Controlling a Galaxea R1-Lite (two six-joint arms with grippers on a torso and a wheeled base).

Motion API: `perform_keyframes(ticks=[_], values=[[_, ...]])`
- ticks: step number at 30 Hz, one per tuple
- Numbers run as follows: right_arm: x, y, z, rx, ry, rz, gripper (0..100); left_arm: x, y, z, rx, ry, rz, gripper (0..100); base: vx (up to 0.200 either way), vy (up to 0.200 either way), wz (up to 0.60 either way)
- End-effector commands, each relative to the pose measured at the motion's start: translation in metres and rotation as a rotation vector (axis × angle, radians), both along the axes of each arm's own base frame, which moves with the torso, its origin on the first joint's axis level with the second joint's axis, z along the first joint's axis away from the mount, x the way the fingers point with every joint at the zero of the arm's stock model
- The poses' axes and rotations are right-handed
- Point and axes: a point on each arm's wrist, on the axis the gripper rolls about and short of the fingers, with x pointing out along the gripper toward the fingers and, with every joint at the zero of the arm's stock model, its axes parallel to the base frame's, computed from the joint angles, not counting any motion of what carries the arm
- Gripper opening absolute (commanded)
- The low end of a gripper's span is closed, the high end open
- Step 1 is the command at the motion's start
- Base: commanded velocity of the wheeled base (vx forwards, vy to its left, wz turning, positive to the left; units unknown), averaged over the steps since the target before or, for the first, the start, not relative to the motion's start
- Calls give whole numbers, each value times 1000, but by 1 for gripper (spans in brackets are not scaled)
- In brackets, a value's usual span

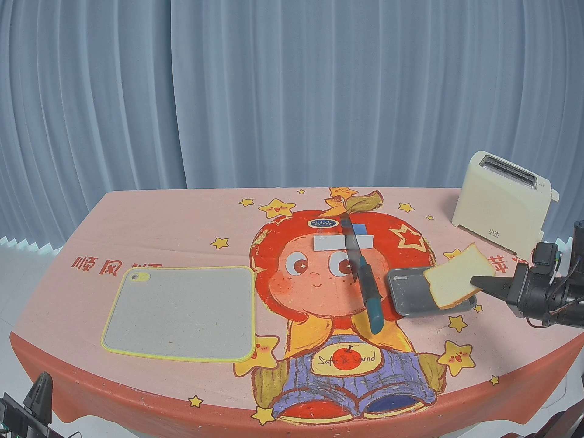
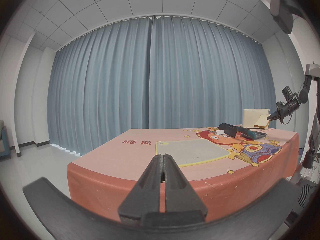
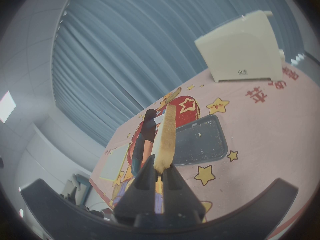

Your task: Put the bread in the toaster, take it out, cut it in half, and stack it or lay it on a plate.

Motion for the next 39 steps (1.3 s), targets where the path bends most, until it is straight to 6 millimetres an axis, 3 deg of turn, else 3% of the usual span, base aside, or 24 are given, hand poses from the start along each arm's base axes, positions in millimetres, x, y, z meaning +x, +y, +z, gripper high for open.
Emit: perform_keyframes(ticks=[1,15,21,29,39], values=[[-11,-3,7,-46,-84,27,0,0,0,-5,0,1,0,0,0,0,0],[-25,-5,28,-221,-325,122,0,0,0,-5,0,1,0,0,0,0,0],[-21,-4,38,-274,-393,142,0,0,0,-5,0,1,0,0,0,0,0],[-5,5,67,-308,-515,168,0,0,0,-5,0,1,0,0,0,0,0],[7,17,52,-367,-471,214,0,0,0,-5,0,1,0,0,0,0,0]])
